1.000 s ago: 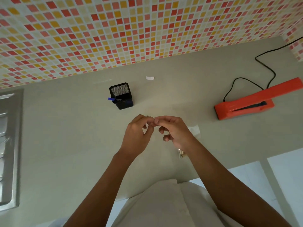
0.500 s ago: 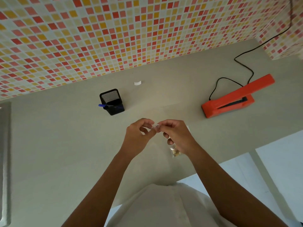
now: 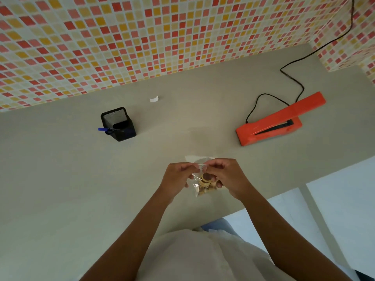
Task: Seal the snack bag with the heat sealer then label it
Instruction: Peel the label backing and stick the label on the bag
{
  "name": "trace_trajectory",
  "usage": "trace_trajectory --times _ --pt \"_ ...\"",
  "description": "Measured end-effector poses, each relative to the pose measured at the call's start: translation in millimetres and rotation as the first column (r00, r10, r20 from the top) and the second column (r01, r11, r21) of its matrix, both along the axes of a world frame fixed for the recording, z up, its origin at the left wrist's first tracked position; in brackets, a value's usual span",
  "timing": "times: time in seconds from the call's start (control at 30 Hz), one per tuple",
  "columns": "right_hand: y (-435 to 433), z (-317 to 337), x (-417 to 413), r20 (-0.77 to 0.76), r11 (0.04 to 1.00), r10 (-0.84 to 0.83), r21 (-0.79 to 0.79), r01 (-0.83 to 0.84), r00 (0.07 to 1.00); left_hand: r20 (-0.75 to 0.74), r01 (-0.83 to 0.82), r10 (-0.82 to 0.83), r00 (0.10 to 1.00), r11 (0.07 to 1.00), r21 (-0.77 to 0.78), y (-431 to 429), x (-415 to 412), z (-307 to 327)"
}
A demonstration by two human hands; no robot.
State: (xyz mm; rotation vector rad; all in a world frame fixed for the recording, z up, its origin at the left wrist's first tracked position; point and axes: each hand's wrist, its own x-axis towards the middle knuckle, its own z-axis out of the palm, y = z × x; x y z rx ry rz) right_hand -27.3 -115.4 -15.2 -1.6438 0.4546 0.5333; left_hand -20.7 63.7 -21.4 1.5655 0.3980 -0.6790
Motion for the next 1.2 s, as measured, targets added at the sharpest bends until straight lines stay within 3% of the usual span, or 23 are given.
trace_trajectory --times 0.3,0.5,0.73,1.2 --pt "-42.9 -35.4 31.7 -0.081 0.977 0.185 -0.097 -0.192 0.98 -0.147 -0.176 0.185 0.972 0.982 0.069 -38.1 4.7 -42.7" --pt "-39.8 -48.3 46.7 -0.141 0.964 0.239 -0.087 -0.253 0.961 -0.141 -0.217 0.234 0.962 0.968 0.123 -35.8 12.5 -55.4" --pt "-32.3 -55.5 65.0 -0.148 0.944 0.272 -0.153 -0.294 0.951 -0.051 -0.137 0.155 0.987 0.956 0.259 -39.8 20.4 -59.2" --pt "-35.8 -67.8 73.9 -0.149 0.904 0.342 -0.216 -0.368 0.928 0.021 -0.035 0.029 0.999 0.926 0.375 -39.3 28.5 -67.1"
